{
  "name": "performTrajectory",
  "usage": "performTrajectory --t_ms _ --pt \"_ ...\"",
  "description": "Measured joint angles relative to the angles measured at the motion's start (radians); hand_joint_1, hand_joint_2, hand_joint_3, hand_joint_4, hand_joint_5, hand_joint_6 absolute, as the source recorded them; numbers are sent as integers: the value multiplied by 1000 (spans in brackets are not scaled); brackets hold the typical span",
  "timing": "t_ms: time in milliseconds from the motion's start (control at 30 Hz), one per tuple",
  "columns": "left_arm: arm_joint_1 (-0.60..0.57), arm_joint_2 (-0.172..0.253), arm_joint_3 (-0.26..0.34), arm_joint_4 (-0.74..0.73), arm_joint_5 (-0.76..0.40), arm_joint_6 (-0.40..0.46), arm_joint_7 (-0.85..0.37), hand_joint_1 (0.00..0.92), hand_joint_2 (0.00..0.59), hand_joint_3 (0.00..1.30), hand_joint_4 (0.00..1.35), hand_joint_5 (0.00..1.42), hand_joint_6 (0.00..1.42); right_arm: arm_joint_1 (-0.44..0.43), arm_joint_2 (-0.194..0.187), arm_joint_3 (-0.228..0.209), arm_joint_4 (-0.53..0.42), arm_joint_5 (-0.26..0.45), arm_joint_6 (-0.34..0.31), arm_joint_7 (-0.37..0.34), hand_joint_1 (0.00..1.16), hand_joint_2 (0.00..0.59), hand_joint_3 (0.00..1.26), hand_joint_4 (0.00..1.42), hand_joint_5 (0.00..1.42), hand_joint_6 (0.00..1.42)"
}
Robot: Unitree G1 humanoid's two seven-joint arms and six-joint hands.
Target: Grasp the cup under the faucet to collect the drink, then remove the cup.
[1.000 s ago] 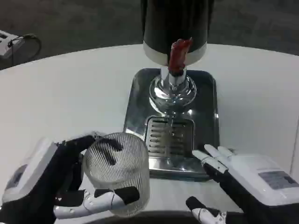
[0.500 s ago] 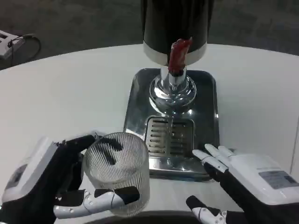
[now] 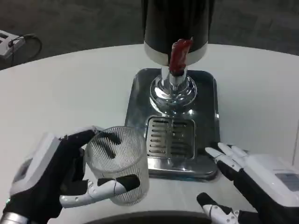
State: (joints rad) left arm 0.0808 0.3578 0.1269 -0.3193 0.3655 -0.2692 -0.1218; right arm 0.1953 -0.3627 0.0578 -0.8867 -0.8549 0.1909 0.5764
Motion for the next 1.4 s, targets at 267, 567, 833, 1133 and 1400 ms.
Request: performTrajectory --t_ms 267,567,833,1133,1400 --pt "-147 -17 -66 150 80 29 43 466 83 1032 1090 1330 1424 103 -5 -117 -81 69 -5 0 303 454 102 0 0 16" --pt "-306 -14 -112 322 151 47 82 466 82 1025 1090 1330 1424 195 -9 -216 -107 143 -42 -12 303 454 105 0 0 23" --pt "-454 -6 -148 460 193 76 119 466 82 1025 1090 1330 1424 211 -10 -256 -113 175 -66 -13 303 454 105 0 0 29" --pt "-649 10 -218 698 233 96 182 466 82 1025 1090 1330 1424 232 -9 -276 -118 182 -85 -15 303 454 105 0 0 31" --pt "-822 2 -311 876 255 97 219 462 79 1024 1090 1330 1424 262 -11 -326 -121 216 -92 -18 303 454 105 0 0 31"
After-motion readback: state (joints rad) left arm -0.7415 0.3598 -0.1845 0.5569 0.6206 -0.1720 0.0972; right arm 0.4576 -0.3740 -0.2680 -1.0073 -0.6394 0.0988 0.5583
